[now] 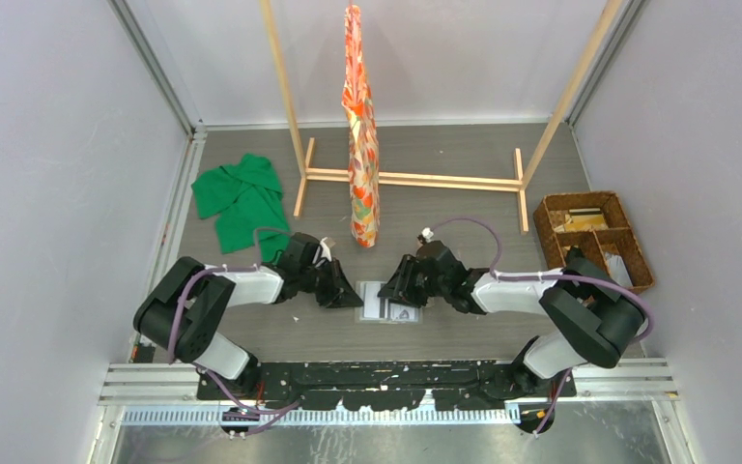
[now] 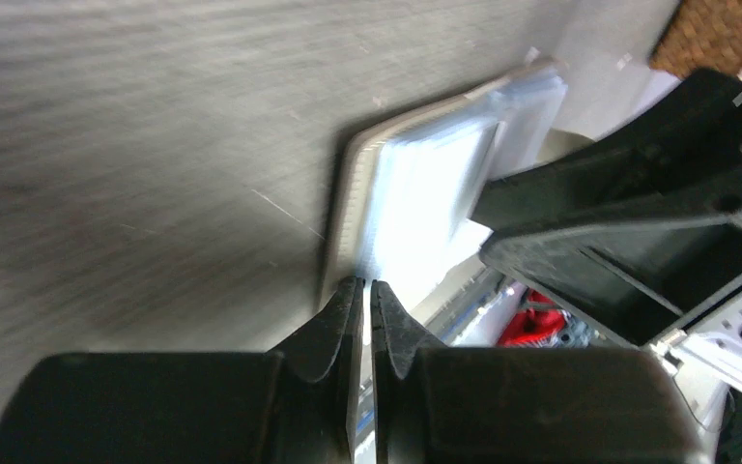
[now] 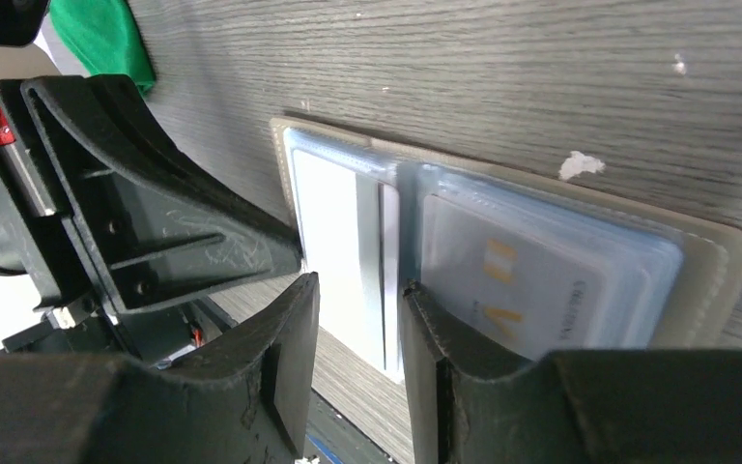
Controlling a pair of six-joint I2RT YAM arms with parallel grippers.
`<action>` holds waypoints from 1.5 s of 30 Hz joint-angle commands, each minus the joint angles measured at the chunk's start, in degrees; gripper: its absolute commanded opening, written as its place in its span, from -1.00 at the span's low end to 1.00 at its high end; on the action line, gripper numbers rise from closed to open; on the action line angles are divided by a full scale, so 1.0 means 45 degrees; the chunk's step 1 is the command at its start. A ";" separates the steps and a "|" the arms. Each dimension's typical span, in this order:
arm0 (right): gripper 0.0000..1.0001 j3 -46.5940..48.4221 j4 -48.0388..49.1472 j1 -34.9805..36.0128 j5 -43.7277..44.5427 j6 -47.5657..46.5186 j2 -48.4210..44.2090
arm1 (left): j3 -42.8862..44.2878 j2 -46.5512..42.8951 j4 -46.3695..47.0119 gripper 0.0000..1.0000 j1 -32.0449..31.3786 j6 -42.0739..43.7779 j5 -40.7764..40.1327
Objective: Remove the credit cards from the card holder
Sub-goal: Remove the credit card from the card holder.
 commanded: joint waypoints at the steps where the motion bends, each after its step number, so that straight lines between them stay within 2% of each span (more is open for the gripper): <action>1: -0.17 -0.0453 0.0700 0.0000 0.0549 0.0224 -0.0039 | -0.0008 0.0510 -0.0384 -0.82 -0.0035 0.0429 -0.0767; 5: -0.21 -0.1036 0.2047 -0.0005 0.0297 0.0665 0.0290 | 0.0079 0.0721 -0.0355 -0.83 -0.0104 0.0453 -0.0722; 9: -0.34 -0.1597 0.3375 0.0006 0.0272 0.1159 0.0391 | 0.0172 0.0886 -0.0384 -0.83 -0.0106 0.0472 -0.0701; 16: -0.77 -0.2140 0.4567 0.0004 0.0292 0.1505 0.0455 | 0.0265 0.1064 -0.0500 -0.84 -0.0125 0.0531 -0.0702; 20: -0.98 -0.2341 0.4561 0.0000 0.0468 0.1468 0.0348 | 0.0250 0.1056 -0.0579 -0.85 -0.0125 0.0532 -0.0766; 29: -0.99 -0.3137 0.3688 -0.0498 0.0668 0.0842 -0.1179 | 0.0205 0.0846 -0.0895 -0.85 -0.0126 0.0532 -0.0982; 45: -0.99 -0.4231 0.2825 -0.1976 -0.0411 0.0120 -0.3061 | 0.0587 0.0388 -0.1647 -0.86 -0.0126 0.0751 -0.1123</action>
